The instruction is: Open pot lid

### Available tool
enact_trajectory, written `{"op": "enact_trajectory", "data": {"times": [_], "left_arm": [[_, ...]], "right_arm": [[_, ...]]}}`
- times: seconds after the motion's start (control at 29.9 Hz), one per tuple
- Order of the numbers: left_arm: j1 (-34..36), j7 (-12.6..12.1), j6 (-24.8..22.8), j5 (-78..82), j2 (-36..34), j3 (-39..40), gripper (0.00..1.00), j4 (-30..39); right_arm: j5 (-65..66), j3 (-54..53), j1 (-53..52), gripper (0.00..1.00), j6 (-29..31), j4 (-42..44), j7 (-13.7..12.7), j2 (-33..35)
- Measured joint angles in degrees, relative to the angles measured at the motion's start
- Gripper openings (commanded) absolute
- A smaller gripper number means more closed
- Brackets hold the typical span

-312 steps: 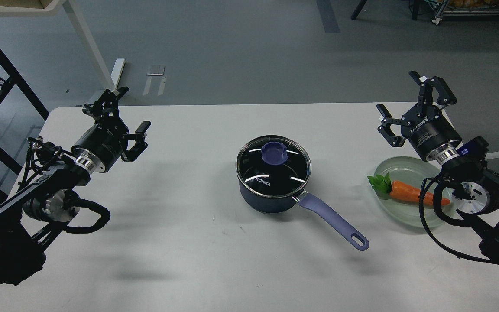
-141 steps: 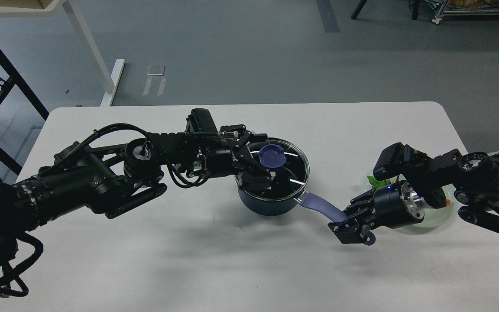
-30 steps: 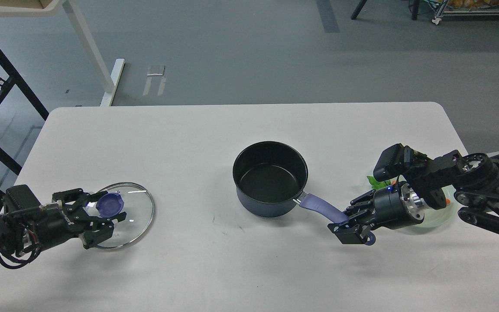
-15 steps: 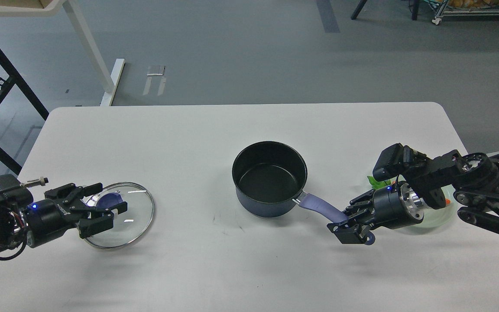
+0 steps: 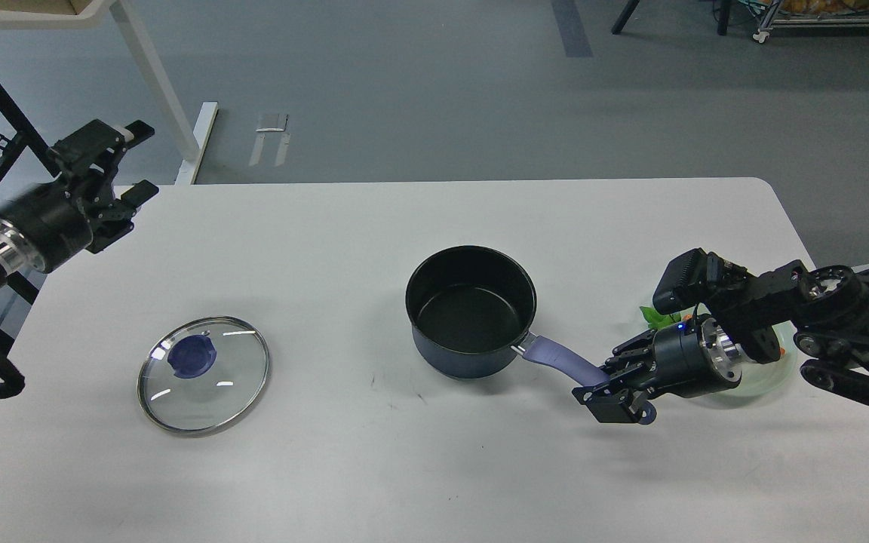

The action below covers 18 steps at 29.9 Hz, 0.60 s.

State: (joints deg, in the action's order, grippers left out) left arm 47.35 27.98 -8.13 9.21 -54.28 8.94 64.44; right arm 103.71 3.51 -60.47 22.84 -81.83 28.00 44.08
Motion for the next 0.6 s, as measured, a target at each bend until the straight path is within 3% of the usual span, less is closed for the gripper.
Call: {"op": "enact_trajectory", "data": {"times": [0.2,0.27,0.4,0.6], "left_arm": [[-0.15,0.0,-3.62,-6.37,8.66,4.66,0.99,-16.21],[-0.47,-1.32,-7.03,-8.79,10.56,6.27,0.99,-20.15],[-1.01,-5.86,-11.75,-13.85,12.0,7.09,0.99,-23.97],[-1.21,-6.8,-13.02,-14.9,12.11,7.14,0.99,-24.7]], "right_arm": [[0.0,0.1,0.08,0.33,0.0,0.0,0.0,-0.04],[0.0,0.1,0.08,0.38,0.0,0.0,0.0,-0.01],[-0.07,0.1,0.09,0.6,0.0,0.0,0.0,0.18],[-0.15,0.09,0.09,0.88,-0.05,0.0,0.0,0.22]]}}
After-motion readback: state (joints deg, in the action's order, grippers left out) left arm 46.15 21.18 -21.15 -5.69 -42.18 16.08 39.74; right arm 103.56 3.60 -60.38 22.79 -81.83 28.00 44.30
